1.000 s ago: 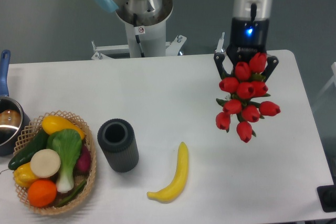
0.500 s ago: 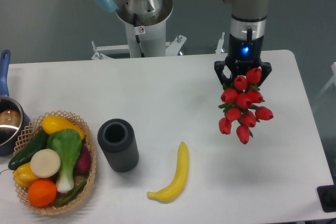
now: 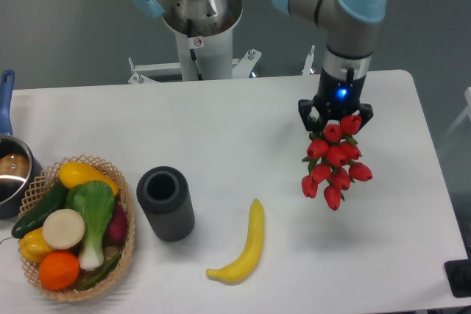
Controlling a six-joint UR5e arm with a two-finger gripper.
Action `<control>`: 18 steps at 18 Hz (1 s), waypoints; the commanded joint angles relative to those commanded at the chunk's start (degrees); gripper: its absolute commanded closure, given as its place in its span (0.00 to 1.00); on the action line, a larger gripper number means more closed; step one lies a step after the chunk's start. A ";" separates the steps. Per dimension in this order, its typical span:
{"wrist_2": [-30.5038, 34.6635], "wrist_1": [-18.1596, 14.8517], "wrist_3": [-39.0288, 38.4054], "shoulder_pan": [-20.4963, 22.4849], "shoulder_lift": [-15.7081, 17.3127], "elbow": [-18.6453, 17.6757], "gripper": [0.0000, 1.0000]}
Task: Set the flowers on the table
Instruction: 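Lower the held tulip bouquet onto the table beside the banana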
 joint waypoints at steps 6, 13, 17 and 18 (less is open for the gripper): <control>-0.09 0.44 -0.09 -0.62 -4.22 0.18 0.58; -0.17 0.62 -0.09 -1.05 -7.22 1.49 0.57; -0.53 0.61 -0.09 -1.06 -7.39 1.76 0.50; -0.53 0.62 -0.09 -1.06 -7.39 1.76 0.45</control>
